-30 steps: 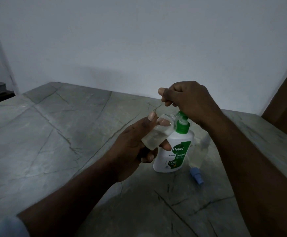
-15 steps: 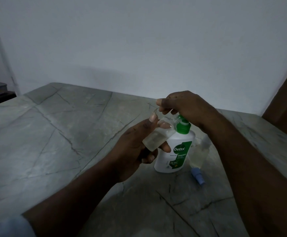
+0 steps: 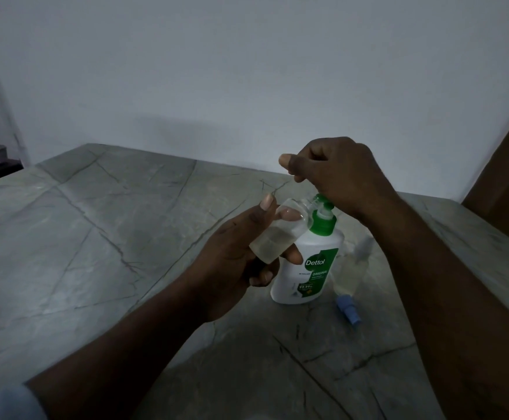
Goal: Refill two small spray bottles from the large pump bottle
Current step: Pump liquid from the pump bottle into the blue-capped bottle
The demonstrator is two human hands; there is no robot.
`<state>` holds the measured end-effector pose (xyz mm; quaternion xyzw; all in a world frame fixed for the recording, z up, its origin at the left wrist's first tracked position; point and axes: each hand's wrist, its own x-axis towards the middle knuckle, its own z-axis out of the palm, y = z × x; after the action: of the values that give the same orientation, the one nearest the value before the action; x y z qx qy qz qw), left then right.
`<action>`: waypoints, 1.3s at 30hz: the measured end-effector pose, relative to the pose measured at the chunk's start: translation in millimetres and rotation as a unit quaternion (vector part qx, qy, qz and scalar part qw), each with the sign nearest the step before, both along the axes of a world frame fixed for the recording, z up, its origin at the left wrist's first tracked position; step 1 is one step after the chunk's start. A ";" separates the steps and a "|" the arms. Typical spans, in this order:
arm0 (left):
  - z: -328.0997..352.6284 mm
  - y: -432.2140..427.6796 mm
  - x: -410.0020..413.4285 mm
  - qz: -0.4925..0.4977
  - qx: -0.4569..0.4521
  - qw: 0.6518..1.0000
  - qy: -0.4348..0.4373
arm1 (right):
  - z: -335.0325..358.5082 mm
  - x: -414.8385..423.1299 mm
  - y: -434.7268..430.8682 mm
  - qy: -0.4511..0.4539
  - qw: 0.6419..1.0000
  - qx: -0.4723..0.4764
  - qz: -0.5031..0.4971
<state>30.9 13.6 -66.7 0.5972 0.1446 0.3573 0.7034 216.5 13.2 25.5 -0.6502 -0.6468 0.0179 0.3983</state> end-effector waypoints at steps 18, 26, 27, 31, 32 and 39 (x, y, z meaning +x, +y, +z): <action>-6.0 4.4 -0.2 0.013 -0.009 1.000 0.009 | -6.4 -3.9 4.1 0.035 0.988 -0.147 0.036; -2.9 2.8 1.1 -0.005 0.008 1.000 -0.020 | -0.4 2.8 1.8 0.022 1.000 0.015 0.000; -2.6 2.7 1.3 -0.004 0.008 1.000 -0.018 | -0.1 1.6 1.6 0.031 0.999 0.006 0.005; -1.7 2.6 0.7 0.003 0.013 1.000 -0.008 | -0.2 0.4 0.7 0.041 0.997 -0.064 0.015; -1.3 2.6 0.6 0.001 0.014 1.000 -0.008 | 0.4 0.5 0.4 0.042 0.996 -0.072 0.017; -4.0 5.9 0.9 0.008 0.006 1.000 0.003 | -4.3 -2.2 3.4 0.043 0.992 -0.116 0.022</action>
<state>31.8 19.5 -70.7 0.6014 0.1495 0.3617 0.6965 214.2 16.6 21.2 -0.6760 -0.6367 0.1296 0.3476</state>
